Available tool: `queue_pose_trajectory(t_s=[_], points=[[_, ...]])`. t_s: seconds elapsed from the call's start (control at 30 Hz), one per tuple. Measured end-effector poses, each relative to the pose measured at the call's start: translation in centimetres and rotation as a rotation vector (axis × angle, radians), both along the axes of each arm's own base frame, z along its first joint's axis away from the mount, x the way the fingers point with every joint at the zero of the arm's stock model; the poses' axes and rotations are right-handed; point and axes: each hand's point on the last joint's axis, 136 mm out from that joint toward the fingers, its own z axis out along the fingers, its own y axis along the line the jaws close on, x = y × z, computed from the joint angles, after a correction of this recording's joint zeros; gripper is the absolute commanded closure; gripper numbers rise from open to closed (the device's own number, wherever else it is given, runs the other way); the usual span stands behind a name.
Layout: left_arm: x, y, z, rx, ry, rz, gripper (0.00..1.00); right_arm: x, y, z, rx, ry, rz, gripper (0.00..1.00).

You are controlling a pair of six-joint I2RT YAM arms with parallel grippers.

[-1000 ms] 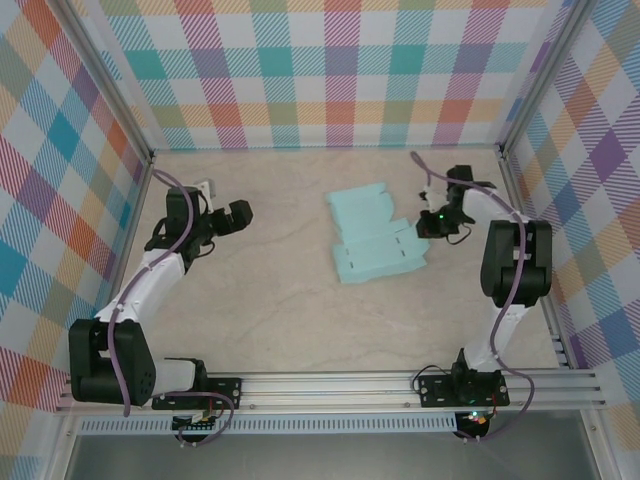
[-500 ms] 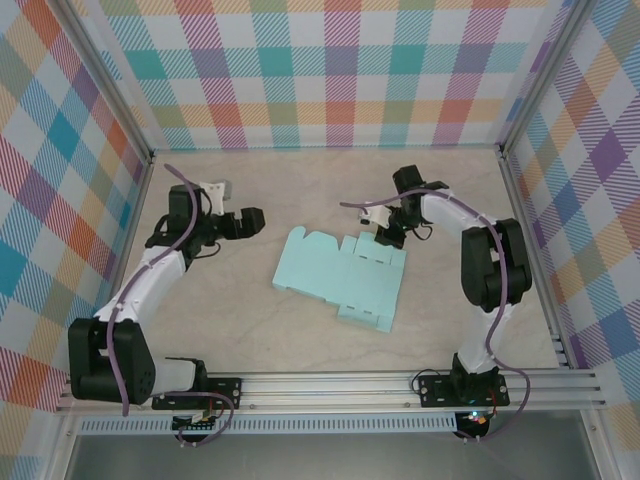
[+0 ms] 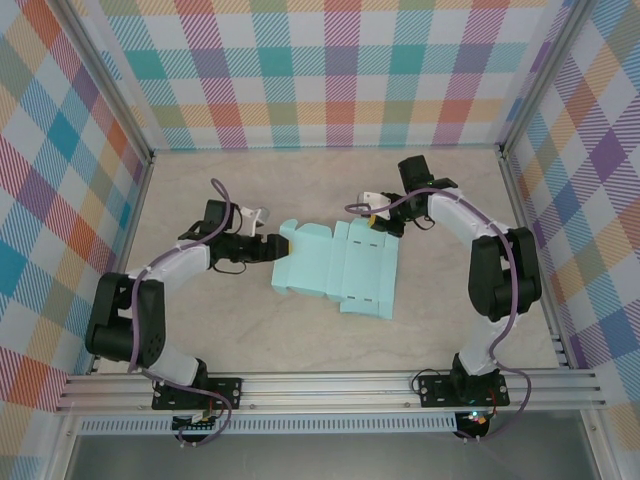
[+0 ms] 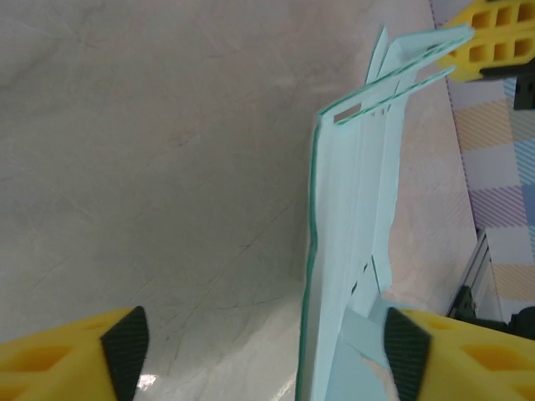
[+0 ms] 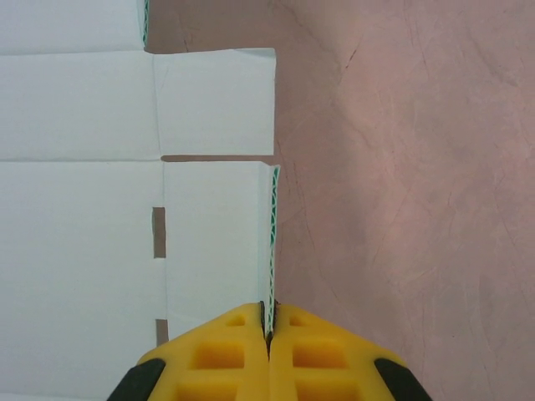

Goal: Fold the paper box

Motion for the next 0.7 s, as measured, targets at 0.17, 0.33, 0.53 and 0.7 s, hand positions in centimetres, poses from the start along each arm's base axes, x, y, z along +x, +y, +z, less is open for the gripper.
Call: queue_pose_trajectory(t_s=[0.17, 0.33, 0.53, 0.7], points=[[-0.7, -1.5, -1.1, -0.013, 0.049, -0.049, 0.66, -0.1, 0.1, 0.3, 0.009, -0.016, 0.008, 0.96], [-0.6, -2.4, -0.5, -0.045, 0.039, -0.078, 1.00, 0.2, 0.2, 0.5, 0.018, -0.019, -0.008, 0.81], [-0.1, -2.8, 0.4, -0.066, -0.001, -0.084, 1.00, 1.4, -0.7, 3.0, 0.117, -0.032, -0.174, 0.57], [0.2, -3.0, 2.9, -0.096, -0.070, -0.079, 1.00, 2.7, -6.6, 8.7, 0.382, -0.026, -0.524, 0.42]])
